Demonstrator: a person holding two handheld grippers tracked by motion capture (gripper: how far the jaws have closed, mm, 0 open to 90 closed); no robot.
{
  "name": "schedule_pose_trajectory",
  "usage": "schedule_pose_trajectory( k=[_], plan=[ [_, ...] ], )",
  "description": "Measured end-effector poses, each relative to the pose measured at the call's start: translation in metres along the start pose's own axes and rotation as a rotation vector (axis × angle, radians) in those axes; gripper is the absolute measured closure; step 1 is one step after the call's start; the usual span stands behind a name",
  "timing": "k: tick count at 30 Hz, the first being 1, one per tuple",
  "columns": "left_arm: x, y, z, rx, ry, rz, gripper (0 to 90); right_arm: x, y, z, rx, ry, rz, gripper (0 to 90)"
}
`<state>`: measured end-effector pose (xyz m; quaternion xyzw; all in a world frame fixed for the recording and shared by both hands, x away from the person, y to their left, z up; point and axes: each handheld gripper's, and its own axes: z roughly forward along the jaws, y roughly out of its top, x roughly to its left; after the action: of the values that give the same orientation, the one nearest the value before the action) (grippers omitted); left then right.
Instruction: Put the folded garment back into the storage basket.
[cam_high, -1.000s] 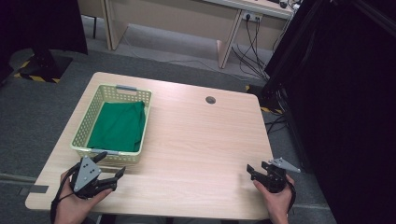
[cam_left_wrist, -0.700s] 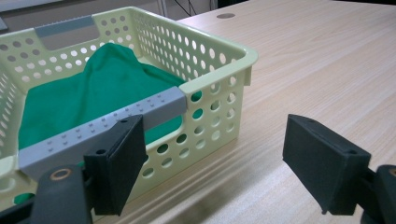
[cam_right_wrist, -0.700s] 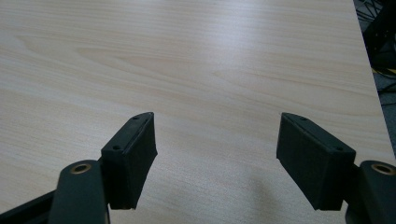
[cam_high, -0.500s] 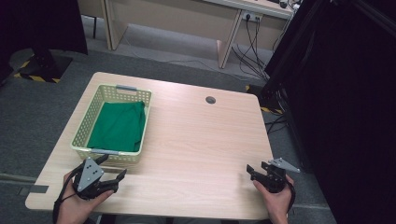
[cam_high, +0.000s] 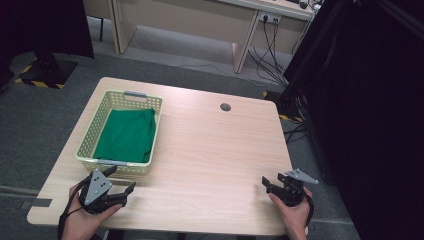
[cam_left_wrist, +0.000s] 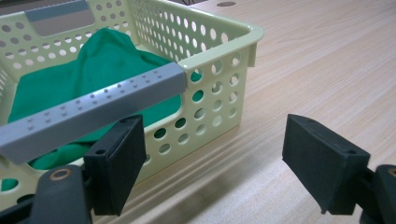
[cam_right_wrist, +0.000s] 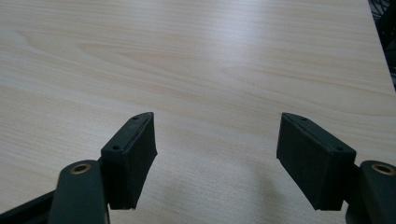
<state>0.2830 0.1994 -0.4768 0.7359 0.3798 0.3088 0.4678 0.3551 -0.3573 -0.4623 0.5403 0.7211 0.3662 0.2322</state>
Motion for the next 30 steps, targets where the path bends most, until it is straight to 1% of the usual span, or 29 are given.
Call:
schedule_pose_trajectory(
  k=[7,11,14,30],
  plan=[
    [-0.001,-0.003,0.001,0.012,-0.006,0.004,21.3,0.005,-0.001,0.006,0.009,0.02,-0.005,28.7],
    [-0.001,-0.003,0.001,0.011,-0.006,0.004,21.3,0.007,-0.001,0.009,0.009,0.031,-0.001,28.7],
    [-0.001,-0.003,0.001,0.01,-0.004,0.005,21.3,0.009,-0.001,0.011,0.01,0.037,-0.007,28.6],
    [-0.002,-0.003,0.002,0.015,-0.002,0.007,21.2,0.016,-0.001,0.015,0.008,0.051,-0.02,28.1]
  ],
)
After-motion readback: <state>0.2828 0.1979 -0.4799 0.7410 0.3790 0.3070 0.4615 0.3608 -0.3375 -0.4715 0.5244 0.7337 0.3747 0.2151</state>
